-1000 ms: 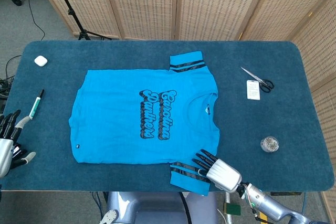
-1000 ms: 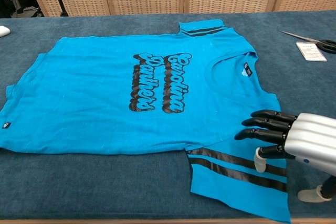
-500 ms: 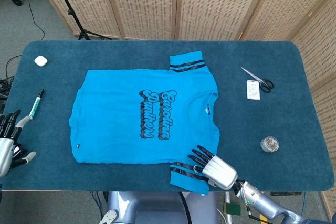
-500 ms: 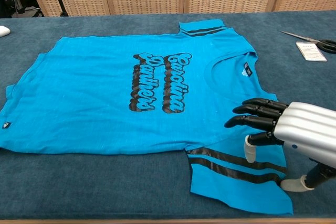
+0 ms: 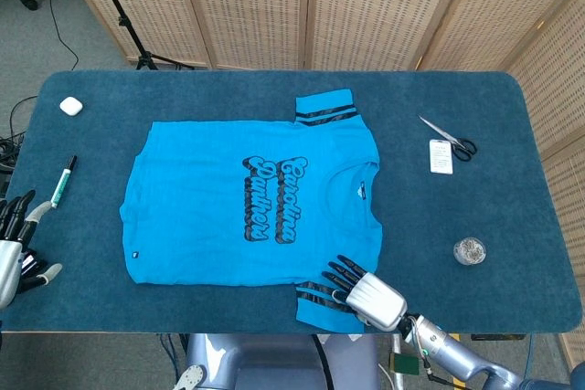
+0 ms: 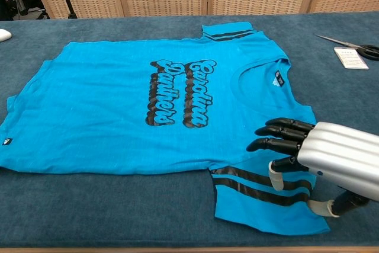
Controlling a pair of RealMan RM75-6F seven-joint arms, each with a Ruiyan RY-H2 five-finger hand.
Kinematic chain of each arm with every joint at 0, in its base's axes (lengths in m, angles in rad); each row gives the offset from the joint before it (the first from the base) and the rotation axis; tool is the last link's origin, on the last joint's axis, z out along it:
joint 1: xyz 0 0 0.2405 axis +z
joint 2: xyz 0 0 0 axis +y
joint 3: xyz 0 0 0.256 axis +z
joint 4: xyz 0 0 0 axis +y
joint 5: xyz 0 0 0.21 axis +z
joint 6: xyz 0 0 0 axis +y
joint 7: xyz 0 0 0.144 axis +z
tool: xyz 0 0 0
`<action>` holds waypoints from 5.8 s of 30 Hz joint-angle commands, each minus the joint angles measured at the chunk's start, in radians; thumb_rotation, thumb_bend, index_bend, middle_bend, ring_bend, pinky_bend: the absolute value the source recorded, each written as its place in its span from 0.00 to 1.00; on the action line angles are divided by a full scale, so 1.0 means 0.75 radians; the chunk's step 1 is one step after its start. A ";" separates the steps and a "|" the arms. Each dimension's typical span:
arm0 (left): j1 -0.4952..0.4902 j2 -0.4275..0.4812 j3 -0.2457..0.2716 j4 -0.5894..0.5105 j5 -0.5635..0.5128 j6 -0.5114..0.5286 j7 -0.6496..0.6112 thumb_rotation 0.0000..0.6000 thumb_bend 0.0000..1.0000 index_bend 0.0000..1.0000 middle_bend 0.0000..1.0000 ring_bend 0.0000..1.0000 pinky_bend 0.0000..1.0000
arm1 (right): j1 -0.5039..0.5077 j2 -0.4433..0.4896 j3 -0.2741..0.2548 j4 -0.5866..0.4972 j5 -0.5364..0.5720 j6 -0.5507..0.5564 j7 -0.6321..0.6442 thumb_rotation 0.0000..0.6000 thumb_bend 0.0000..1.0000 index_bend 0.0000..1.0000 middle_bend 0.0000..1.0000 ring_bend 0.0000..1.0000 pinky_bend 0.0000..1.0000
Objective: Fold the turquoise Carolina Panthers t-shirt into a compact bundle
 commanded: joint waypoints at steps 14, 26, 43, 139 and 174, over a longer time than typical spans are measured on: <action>-0.001 0.000 0.000 0.001 -0.001 -0.003 0.001 1.00 0.00 0.00 0.00 0.00 0.00 | 0.013 -0.012 -0.004 0.012 0.016 0.007 0.007 1.00 0.41 0.62 0.14 0.00 0.00; -0.006 -0.012 0.005 0.005 0.004 -0.013 0.013 1.00 0.00 0.00 0.00 0.00 0.00 | 0.022 -0.028 -0.021 0.060 0.001 0.049 0.080 1.00 0.41 0.65 0.15 0.00 0.00; -0.074 -0.122 0.149 0.411 0.278 -0.024 -0.571 1.00 0.00 0.14 0.00 0.00 0.00 | 0.046 -0.014 -0.077 0.123 -0.060 0.132 0.264 1.00 0.41 0.66 0.15 0.00 0.00; -0.310 -0.715 0.325 1.307 0.301 -0.145 -0.966 1.00 0.52 0.74 0.00 0.00 0.00 | 0.089 0.039 -0.076 0.114 -0.008 0.173 0.469 1.00 0.44 0.67 0.16 0.00 0.00; -0.225 -0.493 0.500 0.821 0.495 0.039 -0.693 1.00 0.60 0.74 0.00 0.00 0.00 | 0.090 0.197 -0.274 0.082 -0.458 0.548 0.498 1.00 0.52 0.69 0.19 0.00 0.00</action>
